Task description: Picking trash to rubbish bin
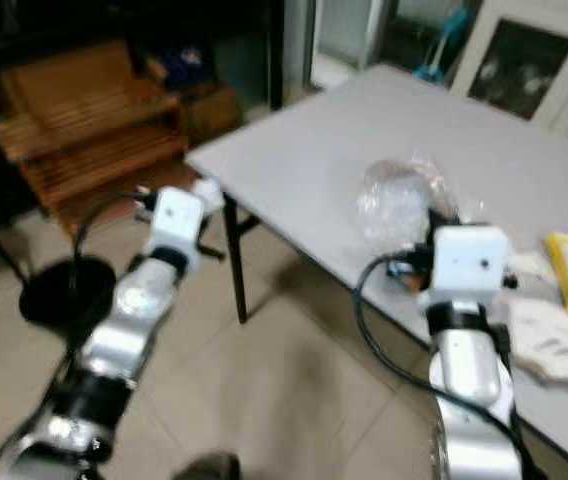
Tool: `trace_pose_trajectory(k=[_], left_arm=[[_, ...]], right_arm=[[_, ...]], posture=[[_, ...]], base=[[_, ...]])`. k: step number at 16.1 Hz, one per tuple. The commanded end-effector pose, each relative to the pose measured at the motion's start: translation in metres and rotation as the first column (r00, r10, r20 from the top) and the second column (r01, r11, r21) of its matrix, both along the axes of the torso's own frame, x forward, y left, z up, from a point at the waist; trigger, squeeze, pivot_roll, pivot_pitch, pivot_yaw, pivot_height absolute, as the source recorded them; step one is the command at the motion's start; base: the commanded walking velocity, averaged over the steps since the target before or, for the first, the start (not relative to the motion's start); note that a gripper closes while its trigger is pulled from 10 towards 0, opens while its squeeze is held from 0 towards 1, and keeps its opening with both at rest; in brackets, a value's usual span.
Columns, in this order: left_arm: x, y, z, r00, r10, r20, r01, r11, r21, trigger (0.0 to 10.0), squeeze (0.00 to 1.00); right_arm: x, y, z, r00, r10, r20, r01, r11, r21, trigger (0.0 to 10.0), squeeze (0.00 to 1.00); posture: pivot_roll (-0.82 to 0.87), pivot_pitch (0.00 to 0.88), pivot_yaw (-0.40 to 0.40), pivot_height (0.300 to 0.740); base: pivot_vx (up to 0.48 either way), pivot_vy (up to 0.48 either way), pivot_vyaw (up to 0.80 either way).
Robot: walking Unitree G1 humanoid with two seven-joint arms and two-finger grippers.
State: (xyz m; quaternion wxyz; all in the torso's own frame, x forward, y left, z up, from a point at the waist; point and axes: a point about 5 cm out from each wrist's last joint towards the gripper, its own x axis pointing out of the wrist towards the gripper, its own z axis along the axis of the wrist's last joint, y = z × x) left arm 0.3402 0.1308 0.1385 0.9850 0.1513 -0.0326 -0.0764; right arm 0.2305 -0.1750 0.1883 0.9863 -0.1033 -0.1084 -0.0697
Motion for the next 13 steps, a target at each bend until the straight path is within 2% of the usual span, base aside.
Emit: trace_pose_trajectory(k=[1,2,3,9,13], left_arm=[[-0.002,0.005,0.002,1.0,0.018,-0.001,-0.018,1.0,-0.018,10.0,0.0],[-0.011,0.018,-0.008,0.997,0.052,-0.056,-0.053,0.998,-0.023,10.0,0.0],[-0.014,0.02,-0.011,0.996,0.062,-0.069,-0.064,0.998,-0.022,10.0,0.0],[-0.026,0.018,-0.004,0.992,0.112,-0.052,-0.115,0.992,-0.058,10.0,0.0],[-0.026,0.019,-0.003,0.99,0.128,-0.054,-0.131,0.989,-0.066,10.0,0.0]], right_arm=[[0.0,-0.001,0.001,1.0,0.018,-0.001,-0.018,1.0,0.005,10.0,0.0],[0.004,-0.001,-0.003,0.998,0.059,-0.017,-0.059,0.998,0.009,10.0,0.0],[0.007,-0.002,-0.003,0.997,0.071,-0.02,-0.071,0.997,0.012,10.0,0.0],[0.02,0.005,-0.006,0.986,0.161,-0.037,-0.16,0.987,0.033,10.0,0.0],[0.025,0.008,-0.006,0.983,0.183,-0.035,-0.181,0.983,0.038,10.0,0.0]], posture=[[0.17,0.104,-0.06,0.74],[0.18,0.108,-0.069,0.74],[0.2,0.112,-0.076,0.74],[0.26,0.123,-0.125,0.74],[0.27,0.124,-0.133,0.74]], base=[[0.0,0.0,0.79],[0.0,0.0,0.78],[0.0,0.0,0.78],[0.0,0.0,0.77],[0.0,0.0,0.77]])
